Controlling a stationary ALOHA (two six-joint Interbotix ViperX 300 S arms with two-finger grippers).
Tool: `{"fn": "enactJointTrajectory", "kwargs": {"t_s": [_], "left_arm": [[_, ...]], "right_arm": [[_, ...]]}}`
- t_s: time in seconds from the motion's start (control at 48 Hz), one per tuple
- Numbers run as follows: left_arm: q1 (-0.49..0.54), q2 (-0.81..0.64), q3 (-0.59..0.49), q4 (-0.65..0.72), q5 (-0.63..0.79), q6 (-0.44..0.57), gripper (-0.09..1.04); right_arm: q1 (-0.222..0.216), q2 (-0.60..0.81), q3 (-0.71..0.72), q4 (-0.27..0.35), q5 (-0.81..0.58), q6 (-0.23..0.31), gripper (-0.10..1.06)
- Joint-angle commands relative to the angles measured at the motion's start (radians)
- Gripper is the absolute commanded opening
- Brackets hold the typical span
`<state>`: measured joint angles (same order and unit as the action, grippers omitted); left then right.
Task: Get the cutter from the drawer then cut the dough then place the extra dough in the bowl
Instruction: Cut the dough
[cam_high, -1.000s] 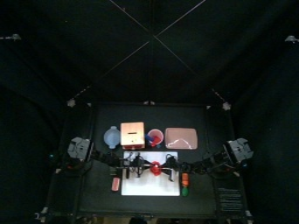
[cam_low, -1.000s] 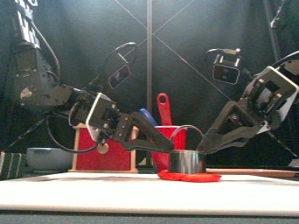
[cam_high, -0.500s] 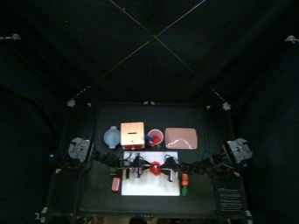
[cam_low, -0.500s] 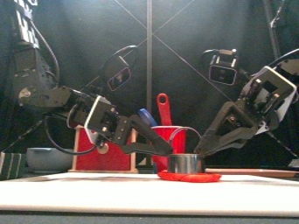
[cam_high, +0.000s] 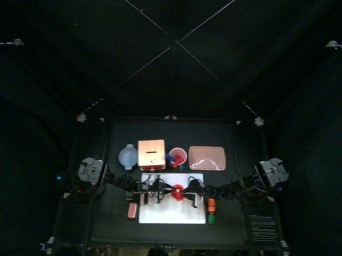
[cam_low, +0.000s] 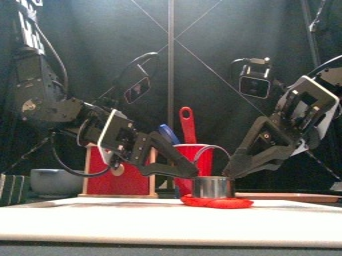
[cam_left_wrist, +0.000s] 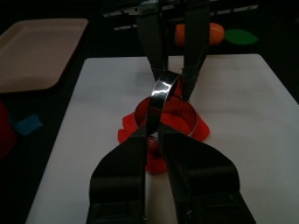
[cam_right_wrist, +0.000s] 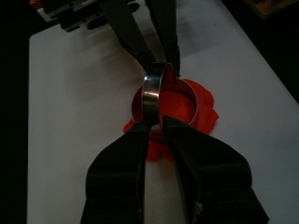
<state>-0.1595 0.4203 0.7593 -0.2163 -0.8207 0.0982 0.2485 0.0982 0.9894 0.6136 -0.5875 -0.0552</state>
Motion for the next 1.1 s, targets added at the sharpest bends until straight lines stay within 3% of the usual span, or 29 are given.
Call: {"fn": "enactJointTrajectory", "kwargs": {"t_s": [0.021,0.458,0.667,0.938,1.104], "left_arm": [[-0.006,0.002,-0.017,0.005,0.031,0.002,0.52],[-0.003,0.002,-0.017,0.003,0.032,0.002,0.52],[-0.003,-0.026,-0.011,0.002,0.063,0.005,0.58],[-0.005,-0.066,-0.014,0.006,0.075,0.012,0.69],[-0.005,-0.135,0.000,0.043,0.075,0.012,0.69]], "right_arm": [[-0.046,0.021,0.018,0.021,0.028,0.015,0.58],[-0.057,0.026,0.012,0.026,0.052,0.015,0.58],[-0.057,0.008,0.002,0.011,0.052,0.003,0.59],[-0.055,-0.011,-0.008,-0.006,0.052,0.002,0.77],[-0.055,-0.026,-0.009,-0.025,0.052,0.002,0.79]]}}
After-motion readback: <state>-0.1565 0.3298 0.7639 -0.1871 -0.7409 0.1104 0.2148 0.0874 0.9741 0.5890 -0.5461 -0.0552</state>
